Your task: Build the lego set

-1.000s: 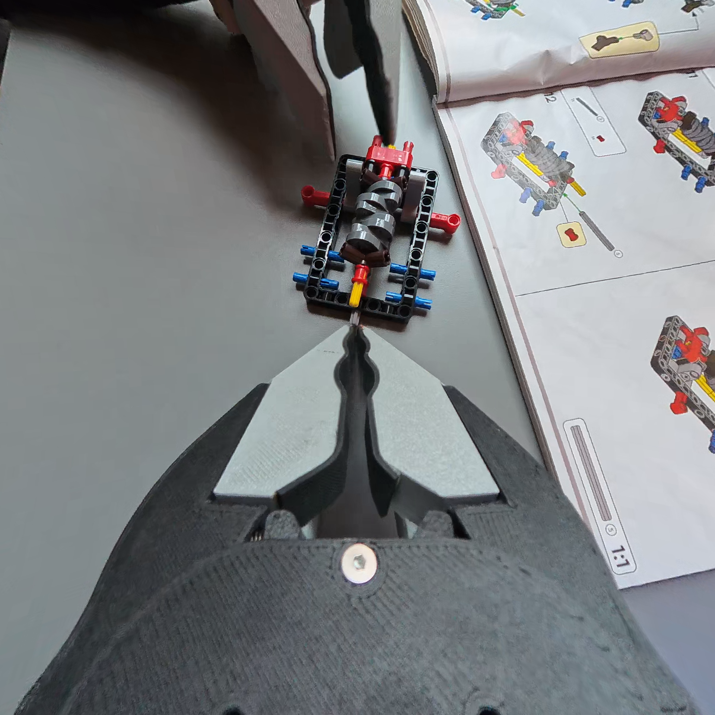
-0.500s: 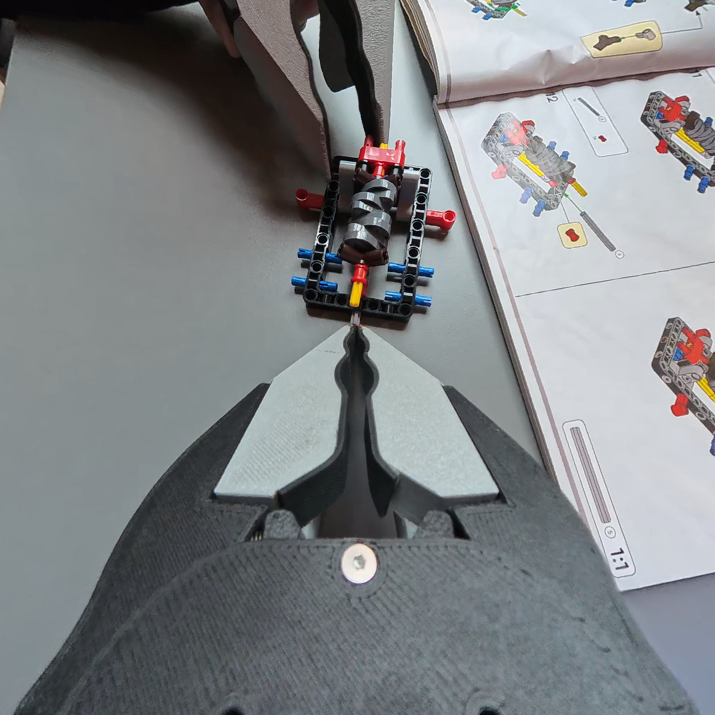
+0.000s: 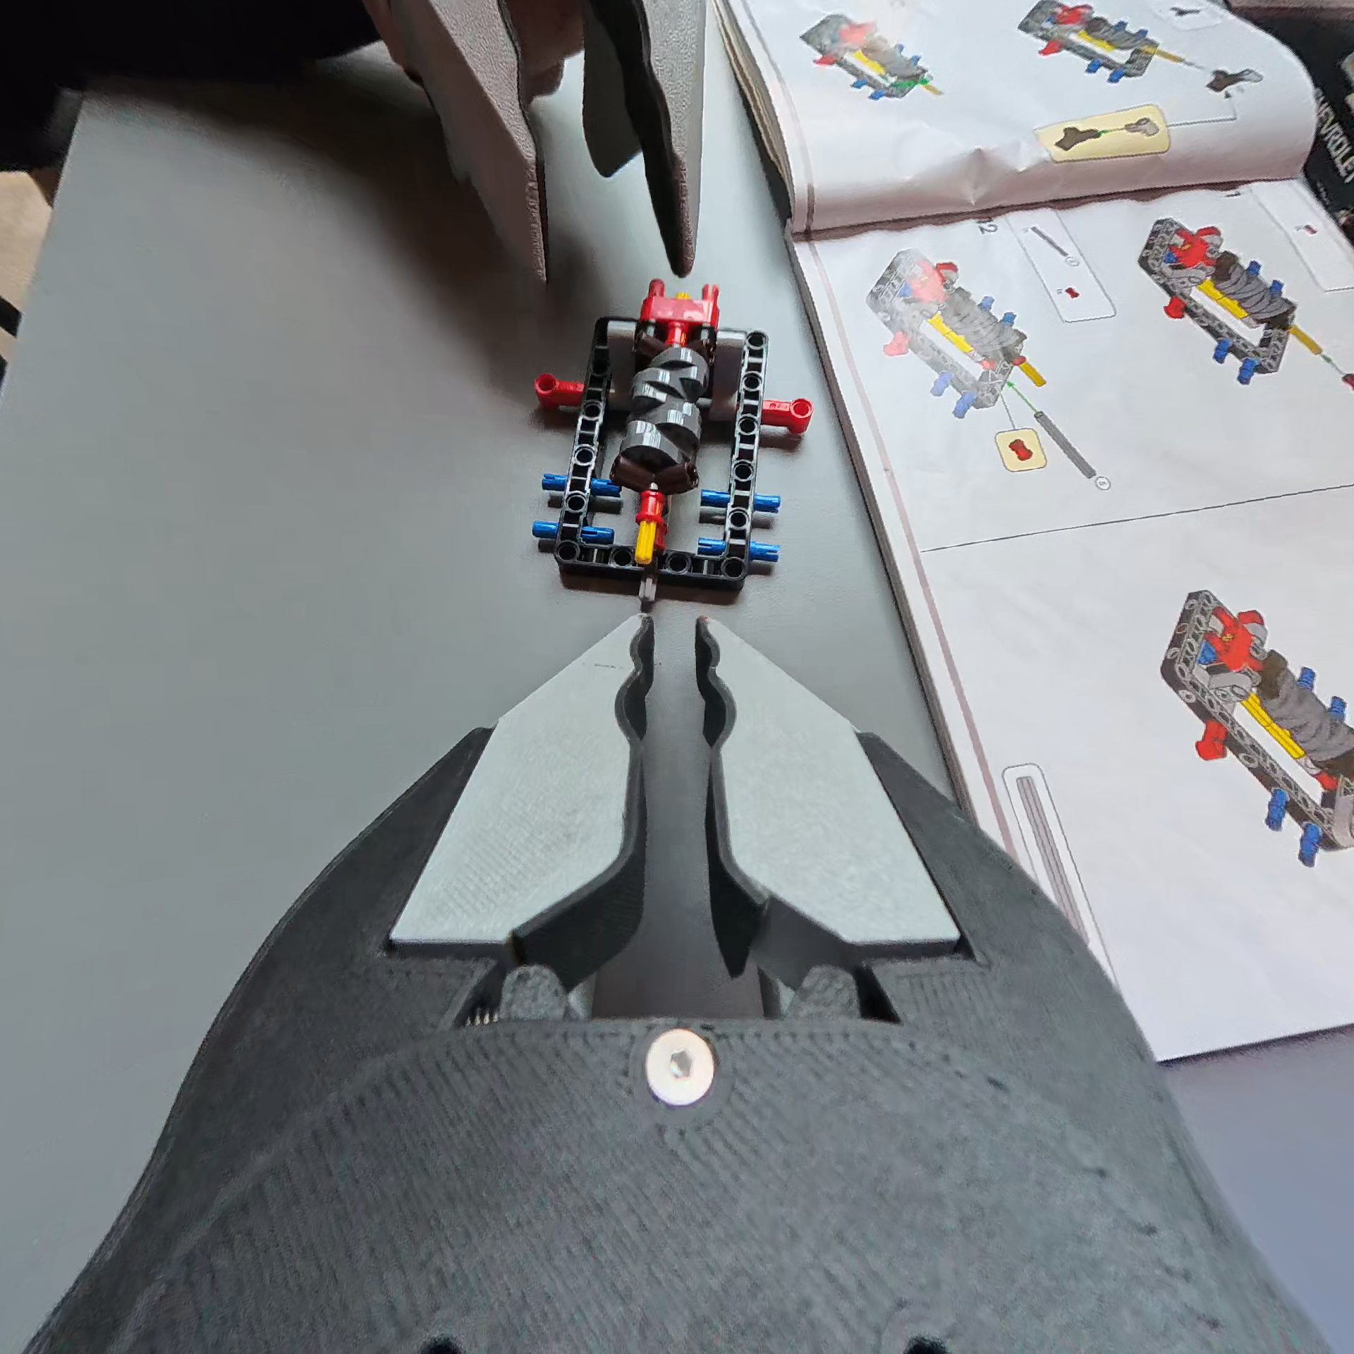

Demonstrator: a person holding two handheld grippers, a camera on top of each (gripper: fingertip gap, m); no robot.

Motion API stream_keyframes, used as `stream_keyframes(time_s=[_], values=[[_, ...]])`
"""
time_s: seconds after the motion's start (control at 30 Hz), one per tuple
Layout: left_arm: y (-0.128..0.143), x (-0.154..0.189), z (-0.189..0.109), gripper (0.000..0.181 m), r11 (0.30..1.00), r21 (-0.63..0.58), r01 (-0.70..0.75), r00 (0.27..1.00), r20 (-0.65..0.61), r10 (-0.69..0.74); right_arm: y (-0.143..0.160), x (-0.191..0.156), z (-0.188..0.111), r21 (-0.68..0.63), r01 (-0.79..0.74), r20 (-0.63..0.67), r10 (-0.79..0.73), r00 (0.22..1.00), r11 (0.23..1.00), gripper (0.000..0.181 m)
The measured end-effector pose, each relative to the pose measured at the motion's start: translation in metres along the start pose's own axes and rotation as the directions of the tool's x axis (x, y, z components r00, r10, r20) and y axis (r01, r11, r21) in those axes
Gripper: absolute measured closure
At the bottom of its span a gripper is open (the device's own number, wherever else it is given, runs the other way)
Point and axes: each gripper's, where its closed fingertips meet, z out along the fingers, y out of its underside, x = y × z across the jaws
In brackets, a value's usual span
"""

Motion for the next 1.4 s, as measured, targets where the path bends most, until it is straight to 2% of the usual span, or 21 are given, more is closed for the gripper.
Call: stream_keyframes(time_s=[0.17, 0.37, 0.57, 0.67, 0.77, 1.0, 1.2, 1.4], values=[[-0.003, -0.005, -0.012, 0.144, 0.998, 0.051, 0.037, 0.999, -0.023, -0.036, -0.003, 0.002, -0.003, 0.031, -0.010, 0.008, 0.009, 1.000, 0.999, 0.173], [-0.004, -0.011, -0.016, 0.144, 0.998, 0.063, 0.020, 1.000, 0.004, -0.020, -0.004, 0.003, -0.004, 0.039, 0.026, -0.007, -0.025, 1.000, 0.999, 0.171], [0.002, 0.000, -0.010, 0.143, 1.000, 0.020, -0.020, 0.999, -0.034, 0.020, -0.002, 0.000, -0.001, 0.020, 0.025, 0.029, -0.026, 0.999, 0.999, 0.170], [0.010, 0.016, -0.002, 0.142, 0.998, -0.046, -0.031, 0.994, -0.102, 0.026, -0.001, -0.001, 0.002, 0.002, 0.064, 0.005, -0.064, 0.998, 0.998, 0.171], [0.018, 0.020, 0.005, 0.138, 0.991, -0.111, -0.070, 0.993, -0.103, 0.059, -0.001, -0.001, 0.004, -0.010, 0.077, -0.001, -0.077, 0.997, 0.997, 0.169], [0.018, 0.029, 0.008, 0.139, 0.989, -0.114, -0.090, 0.989, -0.130, 0.075, 0.000, -0.009, 0.012, -0.043, 0.114, 0.038, -0.112, 0.993, 0.993, 0.160], [0.019, 0.045, 0.012, 0.142, 0.986, -0.114, -0.118, 0.979, -0.181, 0.096, 0.000, -0.023, 0.014, -0.036, 0.202, 0.079, -0.199, 0.977, 0.979, 0.175], [0.031, 0.058, 0.020, 0.142, 0.961, -0.172, -0.218, 0.972, -0.127, 0.198, -0.002, -0.027, 0.011, -0.011, 0.267, 0.044, -0.267, 0.963, 0.964, 0.170]])
